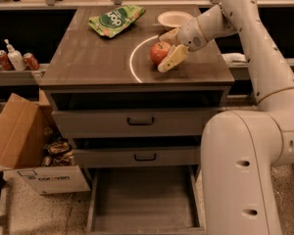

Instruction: Pick apple from bottom drawer and place on counter

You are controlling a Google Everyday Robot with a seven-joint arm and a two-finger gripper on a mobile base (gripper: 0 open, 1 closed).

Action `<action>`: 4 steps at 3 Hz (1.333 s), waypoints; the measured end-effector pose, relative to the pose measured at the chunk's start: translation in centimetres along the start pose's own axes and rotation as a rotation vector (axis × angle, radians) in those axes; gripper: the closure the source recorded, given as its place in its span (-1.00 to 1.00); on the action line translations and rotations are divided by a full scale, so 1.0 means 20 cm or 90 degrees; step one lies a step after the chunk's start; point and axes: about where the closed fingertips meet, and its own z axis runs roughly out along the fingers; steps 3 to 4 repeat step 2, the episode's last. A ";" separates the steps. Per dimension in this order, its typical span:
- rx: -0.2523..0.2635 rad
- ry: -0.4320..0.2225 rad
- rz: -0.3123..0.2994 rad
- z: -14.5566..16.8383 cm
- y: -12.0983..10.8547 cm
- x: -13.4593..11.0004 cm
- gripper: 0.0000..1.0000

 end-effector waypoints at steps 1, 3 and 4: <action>0.029 -0.032 -0.002 -0.13 -0.01 0.02 -1.00; 0.074 -0.065 -0.012 -0.33 -0.01 0.04 -1.00; 0.074 -0.065 -0.012 -0.33 -0.01 0.04 -1.00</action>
Offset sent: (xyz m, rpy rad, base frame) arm -0.0292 -0.1136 0.0598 0.1679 -0.1738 -0.1429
